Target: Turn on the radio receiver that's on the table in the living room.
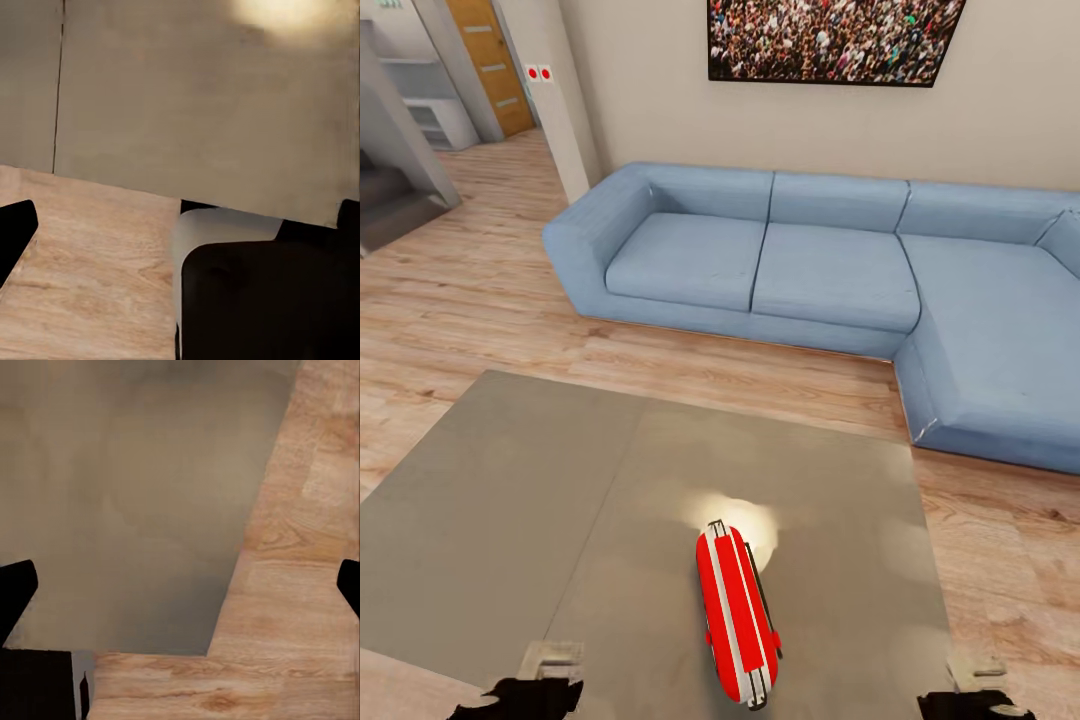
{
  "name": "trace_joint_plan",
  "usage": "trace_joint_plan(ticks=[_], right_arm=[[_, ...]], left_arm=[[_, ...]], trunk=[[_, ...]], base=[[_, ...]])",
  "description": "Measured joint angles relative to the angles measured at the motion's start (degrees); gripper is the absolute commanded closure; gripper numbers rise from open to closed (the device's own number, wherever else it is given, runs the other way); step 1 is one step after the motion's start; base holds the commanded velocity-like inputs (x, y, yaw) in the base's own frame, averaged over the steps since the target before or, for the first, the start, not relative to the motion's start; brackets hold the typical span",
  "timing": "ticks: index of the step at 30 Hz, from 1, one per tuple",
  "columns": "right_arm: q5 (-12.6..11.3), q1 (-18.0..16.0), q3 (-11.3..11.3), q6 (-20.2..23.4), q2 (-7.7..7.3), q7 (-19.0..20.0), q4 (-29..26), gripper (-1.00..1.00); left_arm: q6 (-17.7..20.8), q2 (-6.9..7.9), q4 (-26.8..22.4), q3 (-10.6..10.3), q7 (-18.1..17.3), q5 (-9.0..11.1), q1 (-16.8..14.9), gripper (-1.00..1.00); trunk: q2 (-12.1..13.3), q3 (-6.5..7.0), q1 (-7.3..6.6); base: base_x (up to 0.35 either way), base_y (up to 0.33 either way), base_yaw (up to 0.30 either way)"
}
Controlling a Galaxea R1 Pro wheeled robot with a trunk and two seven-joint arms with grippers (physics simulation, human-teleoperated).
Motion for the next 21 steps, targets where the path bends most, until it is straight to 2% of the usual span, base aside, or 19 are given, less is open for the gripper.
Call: trace_joint_plan(ticks=[4, 6, 8, 9, 15, 21], right_arm=[[0.2, -0.3, -1.3, 0.9, -0.17, -0.1, -7.5, -1.0], [0.3, -0.7, -1.5, 1.1, -0.2, -0.1, -9.8, -1.0], [0.4, -1.8, -1.7, 1.4, -0.25, 0.0, -12.1, -1.0], [0.5, -4.5, -1.9, 2.5, -0.28, 0.2, -13.7, -1.0], [0.2, -9.7, -1.6, 4.4, -0.12, 1.8, -14.7, -1.0], [-0.1, -10.9, -1.1, 5.1, 0.45, 5.8, -15.2, -1.0]], left_arm=[[3.6, -0.71, -6.3, 0.0, -2.1, 0.0, -0.4, -1.0], [4.9, -0.88, -7.5, 0.0, -3.2, -0.1, -0.9, -1.0], [6.4, -1.01, -8.4, 0.0, -5.0, 0.0, -2.5, -1.0], [7.7, -1.15, -9.1, 0.0, -8.6, 0.1, -5.5, -1.0], [8.4, -1.28, -9.1, 0.0, -14.8, 0.1, -12.4, -1.0], [7.9, -1.15, -8.8, 0.0, -17.1, -0.5, -14.0, -1.0]], trunk=[[0.0, 0.0, 0.0], [0.0, -0.01, 0.0], [0.0, -0.01, 0.0], [0.0, 0.01, 0.01], [0.0, -0.01, 0.0], [0.0, -0.01, 0.0]], base=[[0.0, 0.0, 0.0], [0.0, 0.0, 0.0], [0.0, 0.0, 0.0], [0.0, 0.0, 0.0], [0.0, 0.0, 0.0], [0.0, 0.0, 0.0]])
